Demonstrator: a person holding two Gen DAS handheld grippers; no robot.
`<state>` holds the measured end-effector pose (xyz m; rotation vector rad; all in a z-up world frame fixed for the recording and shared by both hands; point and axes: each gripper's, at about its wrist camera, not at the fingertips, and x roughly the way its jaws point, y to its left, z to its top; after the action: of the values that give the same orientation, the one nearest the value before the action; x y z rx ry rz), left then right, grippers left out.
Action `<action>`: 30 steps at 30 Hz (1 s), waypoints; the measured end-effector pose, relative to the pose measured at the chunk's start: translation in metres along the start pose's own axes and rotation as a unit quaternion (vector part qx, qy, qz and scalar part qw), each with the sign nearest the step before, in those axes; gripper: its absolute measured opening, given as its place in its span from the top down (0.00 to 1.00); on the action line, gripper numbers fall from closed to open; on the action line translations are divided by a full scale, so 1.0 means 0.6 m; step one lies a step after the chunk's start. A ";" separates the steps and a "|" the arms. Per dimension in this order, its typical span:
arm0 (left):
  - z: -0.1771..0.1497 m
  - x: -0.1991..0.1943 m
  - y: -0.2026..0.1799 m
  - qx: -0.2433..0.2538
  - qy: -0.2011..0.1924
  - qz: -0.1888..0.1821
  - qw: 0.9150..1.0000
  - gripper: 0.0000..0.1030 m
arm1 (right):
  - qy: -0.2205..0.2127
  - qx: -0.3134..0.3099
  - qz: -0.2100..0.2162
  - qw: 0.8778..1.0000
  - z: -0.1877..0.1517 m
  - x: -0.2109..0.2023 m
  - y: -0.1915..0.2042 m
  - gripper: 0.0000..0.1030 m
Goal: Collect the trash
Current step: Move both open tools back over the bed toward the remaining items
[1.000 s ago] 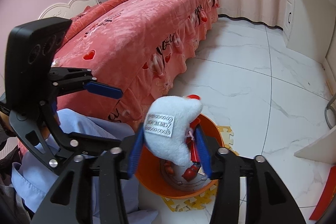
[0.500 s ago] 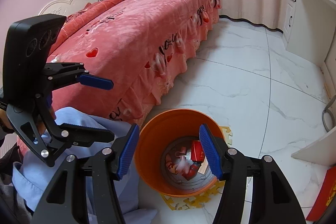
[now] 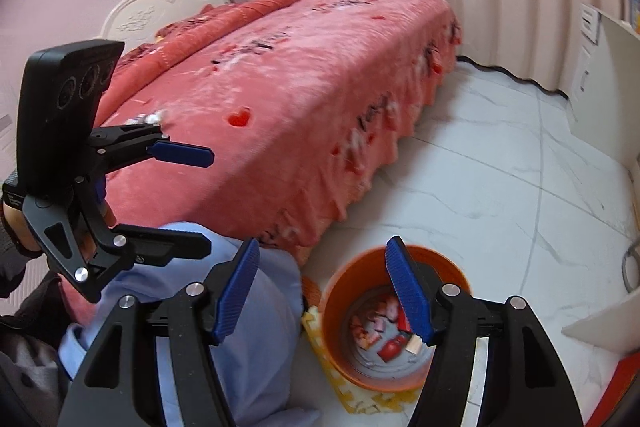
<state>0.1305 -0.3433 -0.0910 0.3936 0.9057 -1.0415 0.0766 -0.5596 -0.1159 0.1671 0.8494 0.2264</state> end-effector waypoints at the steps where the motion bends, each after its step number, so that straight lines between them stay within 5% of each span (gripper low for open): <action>1: -0.007 -0.014 0.009 -0.008 -0.006 0.006 1.000 0.06 | -0.003 -0.007 0.008 1.000 0.010 0.002 0.019 0.30; 17: -0.158 -0.247 0.170 -0.129 -0.063 0.129 0.981 0.06 | 0.000 -0.137 0.118 0.983 0.137 0.120 0.324 0.28; 30: -0.243 -0.350 0.329 -0.178 -0.071 0.176 0.965 0.06 | 0.016 -0.195 0.165 0.967 0.221 0.242 0.509 0.28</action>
<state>0.1935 -0.0317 -0.0343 0.1657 0.8374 -0.5569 0.2297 -0.2348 -0.0629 -0.0660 0.7906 0.7045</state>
